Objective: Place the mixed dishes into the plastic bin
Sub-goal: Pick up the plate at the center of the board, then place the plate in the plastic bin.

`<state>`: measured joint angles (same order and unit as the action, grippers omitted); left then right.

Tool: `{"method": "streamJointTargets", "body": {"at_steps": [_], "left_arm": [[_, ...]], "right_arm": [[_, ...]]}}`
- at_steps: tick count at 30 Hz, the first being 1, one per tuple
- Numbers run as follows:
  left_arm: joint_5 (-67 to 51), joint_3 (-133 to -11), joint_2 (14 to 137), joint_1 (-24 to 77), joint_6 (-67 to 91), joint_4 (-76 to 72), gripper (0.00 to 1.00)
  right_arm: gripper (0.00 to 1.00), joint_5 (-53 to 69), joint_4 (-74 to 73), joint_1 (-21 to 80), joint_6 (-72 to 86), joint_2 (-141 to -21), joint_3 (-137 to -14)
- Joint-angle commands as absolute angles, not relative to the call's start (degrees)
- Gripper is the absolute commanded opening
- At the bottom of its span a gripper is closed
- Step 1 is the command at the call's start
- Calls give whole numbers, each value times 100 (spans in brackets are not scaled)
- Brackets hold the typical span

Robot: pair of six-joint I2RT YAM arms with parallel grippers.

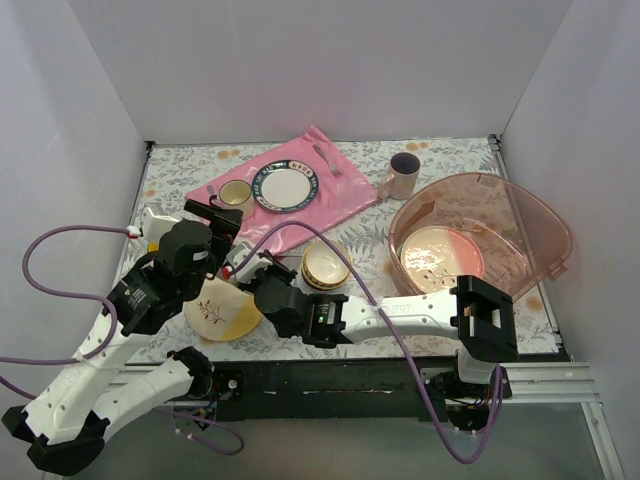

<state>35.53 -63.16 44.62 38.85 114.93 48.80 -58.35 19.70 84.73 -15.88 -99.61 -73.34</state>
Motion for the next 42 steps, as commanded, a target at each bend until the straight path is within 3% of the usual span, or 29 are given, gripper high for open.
{"method": "streamJointTargets", "body": {"at_steps": [1,8,19,28,33,42], "left_arm": [[3867,-6460,4254,3894,15293,4377,86],[3955,-6609,4149,3894,14951,4447,98],[3867,-6522,3885,3894,13880,4001,98],[3016,-5731,3042,3894,10707,1952,98],[2515,-6089,3172,3894,9486,2502,98],[1995,-6267,3656,3894,8060,3549,98]], "right_arm": [[1,-5810,2365,8367,-1556,-9317,-7628],[1,-4872,424,7823,-265,-9123,-8453],[1,-3174,-1080,6716,615,-8649,-9411],[1,-1619,-1661,5363,861,-8008,-9677],[1,191,-1740,4186,826,-7638,-9431],[1,1308,-2083,2691,387,-7216,-9282]]}}
